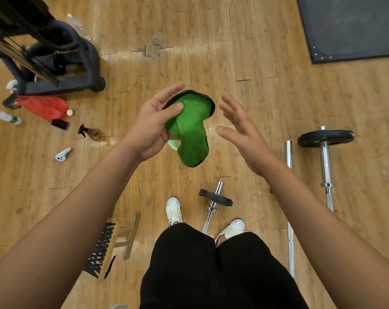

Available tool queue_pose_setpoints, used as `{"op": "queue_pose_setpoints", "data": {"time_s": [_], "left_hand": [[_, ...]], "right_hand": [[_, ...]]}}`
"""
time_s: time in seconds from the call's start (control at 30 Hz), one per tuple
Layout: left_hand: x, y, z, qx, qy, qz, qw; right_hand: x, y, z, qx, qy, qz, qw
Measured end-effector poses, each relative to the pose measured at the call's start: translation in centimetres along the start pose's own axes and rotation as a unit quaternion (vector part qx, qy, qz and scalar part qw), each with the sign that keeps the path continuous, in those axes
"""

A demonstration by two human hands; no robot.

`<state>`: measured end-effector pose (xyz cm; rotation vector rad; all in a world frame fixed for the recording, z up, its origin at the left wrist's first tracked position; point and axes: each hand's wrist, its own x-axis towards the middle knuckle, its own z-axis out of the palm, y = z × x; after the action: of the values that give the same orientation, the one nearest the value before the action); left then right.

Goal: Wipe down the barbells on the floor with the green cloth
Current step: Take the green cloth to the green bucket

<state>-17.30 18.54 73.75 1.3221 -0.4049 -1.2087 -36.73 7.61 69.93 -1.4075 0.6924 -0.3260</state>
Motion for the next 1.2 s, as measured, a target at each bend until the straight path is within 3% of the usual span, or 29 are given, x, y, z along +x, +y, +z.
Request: {"op": "queue_pose_setpoints", "data": {"time_s": [0.1, 0.17, 0.37, 0.47, 0.57, 0.63, 0.73, 0.83, 0.9, 1.03, 1.2], "left_hand": [[0.3, 0.3, 0.6, -0.005, -0.041, -0.043, 0.998], [0.6, 0.1, 0.5, -0.036, -0.014, -0.076, 0.996], [-1.4, -4.9, 1.7, -0.143, 0.116, -0.121, 0.976], [-3.1, -7.9, 2.1, -0.151, 0.088, -0.111, 0.978], [-3.9, -8.7, 1.9, -0.155, 0.075, -0.078, 0.982], [-3.9, -8.5, 1.7, -0.09, 0.092, -0.044, 0.991], [-3.8, -7.3, 1.1, 0.08, 0.079, 0.003, 0.994], [-3.8, -6.5, 0.9, 0.267, 0.039, 0.052, 0.962], [-4.0, -6.5, 1.2, 0.351, 0.055, 0.099, 0.929], [-4.1, -6.3, 1.0, 0.458, 0.09, 0.19, 0.864], [-3.1, -7.4, 1.7, 0.528, -0.003, 0.077, 0.846]], "right_hand": [[0.8, -0.8, 0.7, 0.022, -0.1, -0.035, 0.994], [1.0, -0.8, 1.3, 0.061, -0.118, -0.027, 0.991], [0.7, 0.6, 2.8, 0.091, 0.031, -0.006, 0.995], [0.5, 1.0, 3.2, 0.073, 0.063, 0.0, 0.995], [0.4, 0.9, 2.7, 0.068, 0.038, 0.025, 0.997], [0.0, 0.9, 2.0, 0.054, 0.01, 0.048, 0.997], [-0.5, 0.6, 0.5, -0.057, -0.029, 0.074, 0.995], [-0.4, 0.4, -0.5, -0.283, -0.061, 0.057, 0.955], [-0.4, 0.4, -0.7, -0.38, -0.07, 0.027, 0.922], [-0.4, 0.1, -0.6, -0.362, -0.035, -0.001, 0.932], [-0.5, -0.7, 1.4, -0.327, -0.076, -0.048, 0.941]]}}
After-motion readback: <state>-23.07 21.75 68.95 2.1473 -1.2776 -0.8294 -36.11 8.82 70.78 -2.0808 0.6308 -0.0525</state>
